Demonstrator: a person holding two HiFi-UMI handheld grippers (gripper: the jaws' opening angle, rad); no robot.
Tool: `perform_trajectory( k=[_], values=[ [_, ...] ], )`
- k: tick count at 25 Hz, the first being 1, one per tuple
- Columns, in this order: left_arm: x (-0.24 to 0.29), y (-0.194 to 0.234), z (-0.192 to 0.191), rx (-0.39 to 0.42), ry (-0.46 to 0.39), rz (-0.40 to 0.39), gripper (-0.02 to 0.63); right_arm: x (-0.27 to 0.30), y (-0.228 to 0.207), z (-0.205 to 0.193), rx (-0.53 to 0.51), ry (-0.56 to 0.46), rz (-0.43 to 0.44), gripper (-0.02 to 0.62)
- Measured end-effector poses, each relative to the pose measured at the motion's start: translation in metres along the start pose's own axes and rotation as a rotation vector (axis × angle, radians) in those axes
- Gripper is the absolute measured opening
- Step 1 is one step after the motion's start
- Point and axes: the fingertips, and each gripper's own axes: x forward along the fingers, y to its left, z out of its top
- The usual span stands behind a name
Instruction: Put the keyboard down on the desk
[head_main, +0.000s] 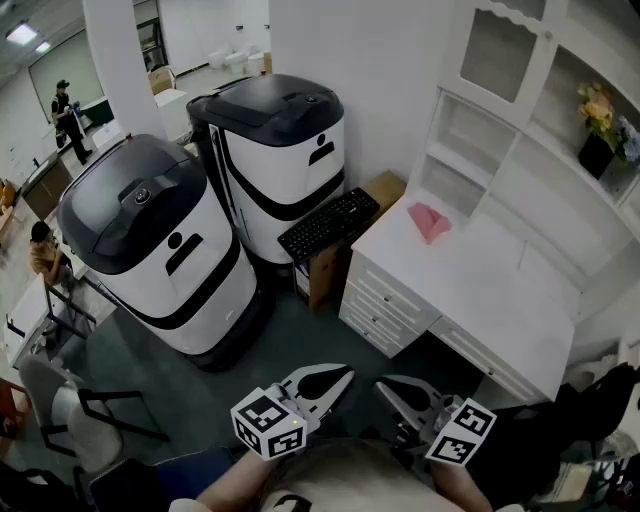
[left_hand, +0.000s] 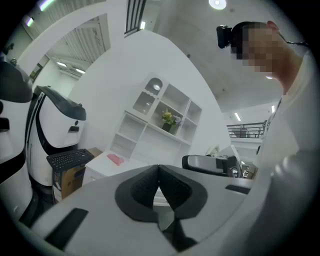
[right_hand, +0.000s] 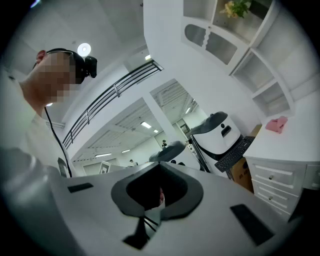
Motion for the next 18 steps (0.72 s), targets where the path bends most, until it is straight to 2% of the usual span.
perform_trajectory(
  k=[5,9,18],
  values=[
    [0.054,-0.034,-0.005,-0.014,0.004,-0.027,0.012,-0.049,-0.032,0.026,0.005,-0.039,0.013,0.023],
    [0.086,-0.060,-0.007,0.009,0.017,-0.041,0.012,-0.075,-0.048,0.042,0.029,-0.075,0.040,0.023],
    [0.109,-0.066,-0.006,0.022,-0.014,0.077,0.012,-0.095,-0.068,0.048,0.036,-0.010,0.106,0.023]
  ],
)
